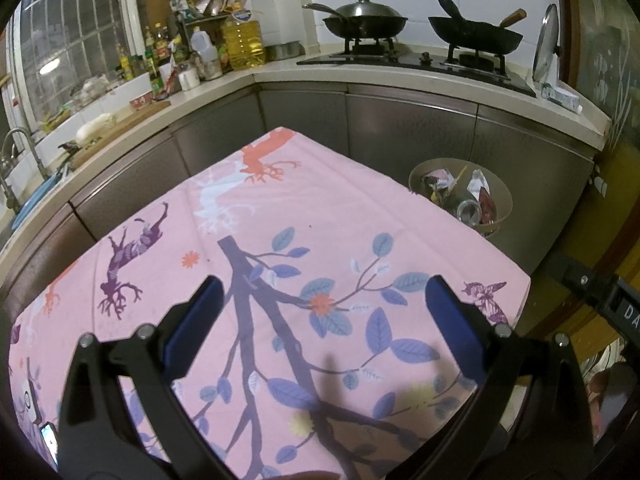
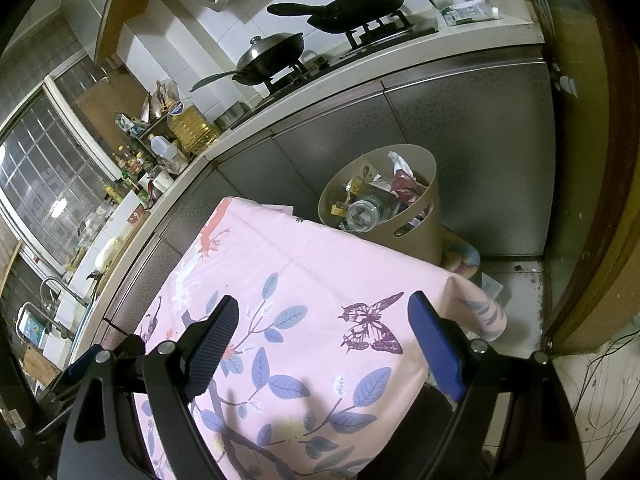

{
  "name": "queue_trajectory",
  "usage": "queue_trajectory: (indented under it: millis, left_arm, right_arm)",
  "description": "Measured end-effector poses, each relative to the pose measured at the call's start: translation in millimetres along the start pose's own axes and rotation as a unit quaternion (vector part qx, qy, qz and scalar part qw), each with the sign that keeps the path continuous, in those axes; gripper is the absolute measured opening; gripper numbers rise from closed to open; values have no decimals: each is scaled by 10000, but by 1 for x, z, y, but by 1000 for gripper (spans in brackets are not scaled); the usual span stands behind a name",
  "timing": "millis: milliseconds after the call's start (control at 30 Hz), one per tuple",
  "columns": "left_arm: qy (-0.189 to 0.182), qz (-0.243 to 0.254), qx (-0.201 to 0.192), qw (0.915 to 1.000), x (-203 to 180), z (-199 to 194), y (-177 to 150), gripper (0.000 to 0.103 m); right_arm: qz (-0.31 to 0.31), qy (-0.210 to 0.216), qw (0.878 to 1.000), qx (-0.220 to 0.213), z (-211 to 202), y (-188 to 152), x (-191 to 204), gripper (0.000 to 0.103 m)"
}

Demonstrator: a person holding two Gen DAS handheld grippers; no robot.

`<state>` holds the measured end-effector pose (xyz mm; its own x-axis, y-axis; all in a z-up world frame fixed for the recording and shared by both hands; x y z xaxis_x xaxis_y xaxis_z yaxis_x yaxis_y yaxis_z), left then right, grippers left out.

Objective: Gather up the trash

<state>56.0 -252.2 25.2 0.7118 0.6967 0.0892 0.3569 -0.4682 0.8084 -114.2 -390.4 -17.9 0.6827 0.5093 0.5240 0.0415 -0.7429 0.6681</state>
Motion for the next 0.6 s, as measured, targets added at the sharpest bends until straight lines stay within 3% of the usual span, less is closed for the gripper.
queue_trajectory:
  millis: [600]
  left_arm:
    - [-2,24,20,10000,0,1,-2,97]
  right_arm:
    - [-1,-3,10000,21,2,-2,1,83]
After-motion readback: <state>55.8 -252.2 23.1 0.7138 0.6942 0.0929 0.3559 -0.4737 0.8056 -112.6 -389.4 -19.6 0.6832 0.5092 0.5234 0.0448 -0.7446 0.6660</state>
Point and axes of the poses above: each gripper's, at about its wrist camera, not at the fingertips, and z roughly the way its jaws point, x to its left, y to its top, the point moved 6 cm from there along z, roughly the way its jaws point, and after that the axes turned 4 degrees about -x, right-handed, at the moved point
